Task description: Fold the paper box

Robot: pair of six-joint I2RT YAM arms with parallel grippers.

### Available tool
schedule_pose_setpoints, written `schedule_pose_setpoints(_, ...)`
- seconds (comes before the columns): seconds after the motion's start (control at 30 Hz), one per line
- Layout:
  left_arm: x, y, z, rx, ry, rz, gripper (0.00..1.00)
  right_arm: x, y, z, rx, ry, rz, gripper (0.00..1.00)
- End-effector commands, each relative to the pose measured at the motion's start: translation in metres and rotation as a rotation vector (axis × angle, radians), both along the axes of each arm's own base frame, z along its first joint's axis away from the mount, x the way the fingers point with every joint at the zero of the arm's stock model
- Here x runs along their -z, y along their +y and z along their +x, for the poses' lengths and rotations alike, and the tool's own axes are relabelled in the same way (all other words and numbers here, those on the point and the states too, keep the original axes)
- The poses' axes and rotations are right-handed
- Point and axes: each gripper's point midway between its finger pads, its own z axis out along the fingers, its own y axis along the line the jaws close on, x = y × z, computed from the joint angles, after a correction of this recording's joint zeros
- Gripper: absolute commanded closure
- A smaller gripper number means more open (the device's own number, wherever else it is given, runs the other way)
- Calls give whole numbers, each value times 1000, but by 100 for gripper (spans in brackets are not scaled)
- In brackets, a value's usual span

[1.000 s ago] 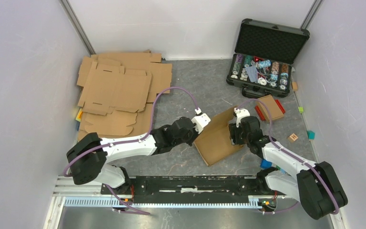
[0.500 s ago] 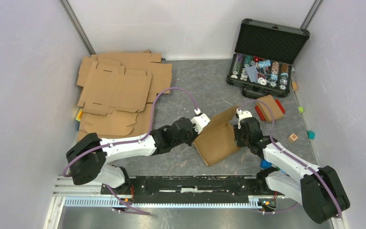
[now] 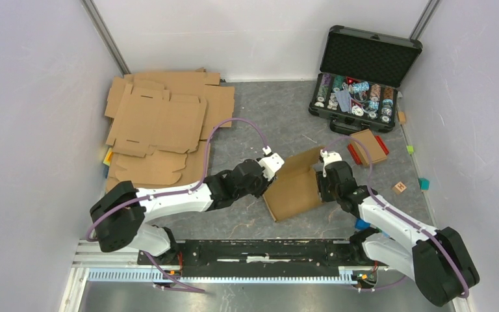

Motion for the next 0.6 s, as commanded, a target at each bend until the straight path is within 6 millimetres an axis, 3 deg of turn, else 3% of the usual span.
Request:
schedule_pose_setpoints(0.0, -9, 0, 5, -32, 44, -78, 53, -14, -1, 11, 16, -66, -2, 54)
schedule_pose_setpoints(0.27, -18, 3, 3, -17, 50, -140, 53, -41, 9, 45, 33, -349, 105, 25)
schedule_pose_setpoints(0.37, -17, 2, 2, -13, 57, -142, 53, -43, 13, 52, 21, -380, 115, 24)
schedule_pose_setpoints(0.57, -18, -1, 0, -9, 71, -171, 54, -49, 14, 63, 40, -499, 154, 32)
